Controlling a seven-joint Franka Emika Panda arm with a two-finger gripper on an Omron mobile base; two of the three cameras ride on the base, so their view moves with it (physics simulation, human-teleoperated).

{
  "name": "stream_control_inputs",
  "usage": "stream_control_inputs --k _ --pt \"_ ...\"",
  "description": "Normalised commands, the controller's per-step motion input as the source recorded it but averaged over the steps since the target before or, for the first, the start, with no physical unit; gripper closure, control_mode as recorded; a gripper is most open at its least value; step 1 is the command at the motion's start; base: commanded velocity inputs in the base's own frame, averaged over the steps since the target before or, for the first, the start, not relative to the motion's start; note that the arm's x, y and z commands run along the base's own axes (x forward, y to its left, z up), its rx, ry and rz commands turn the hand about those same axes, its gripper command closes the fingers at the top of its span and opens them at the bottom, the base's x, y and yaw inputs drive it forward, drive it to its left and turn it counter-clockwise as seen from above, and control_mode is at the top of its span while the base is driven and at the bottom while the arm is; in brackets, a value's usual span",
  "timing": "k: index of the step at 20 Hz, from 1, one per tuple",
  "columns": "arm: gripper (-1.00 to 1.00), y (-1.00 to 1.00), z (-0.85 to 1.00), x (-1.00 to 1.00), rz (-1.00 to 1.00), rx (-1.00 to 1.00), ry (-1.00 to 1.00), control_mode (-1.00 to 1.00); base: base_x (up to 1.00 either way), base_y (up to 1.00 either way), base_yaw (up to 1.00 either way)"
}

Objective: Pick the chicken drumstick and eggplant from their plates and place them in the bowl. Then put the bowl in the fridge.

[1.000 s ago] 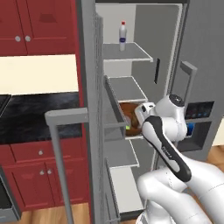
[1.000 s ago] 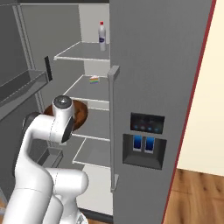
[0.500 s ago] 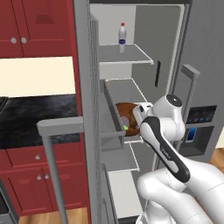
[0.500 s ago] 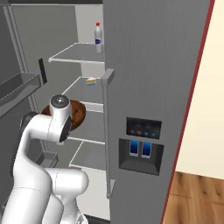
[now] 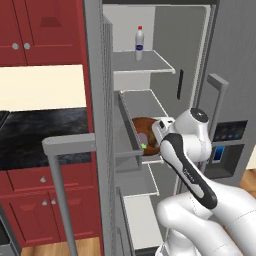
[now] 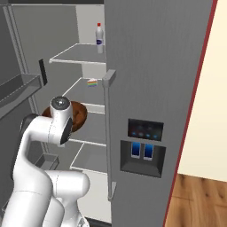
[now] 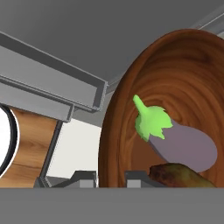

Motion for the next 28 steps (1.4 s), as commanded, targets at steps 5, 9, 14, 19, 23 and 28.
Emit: stream_control_inputs --k 5,9,14,19,23,28 --pt "1.00 0.00 0.00 0.00 0.00 0.00 0.00 1.00 0.00 0.00 0.00" --pt "1.00 0.00 0.00 0.00 0.00 0.00 0.00 -1.00 0.00 0.00 0.00" --pt "1.00 0.00 0.00 0.00 0.00 0.00 0.00 -1.00 0.00 0.00 0.00" --pt "1.00 -0.01 0.01 0.00 -0.01 0.00 -0.03 -1.00 0.00 0.00 0.00" --pt "1.00 -0.03 0.26 0.00 -0.10 0.00 -0.02 -1.00 0.00 0.00 0.00" --pt "1.00 -0.06 0.32 0.01 -0.15 0.00 0.00 -1.00 0.00 0.00 0.00"
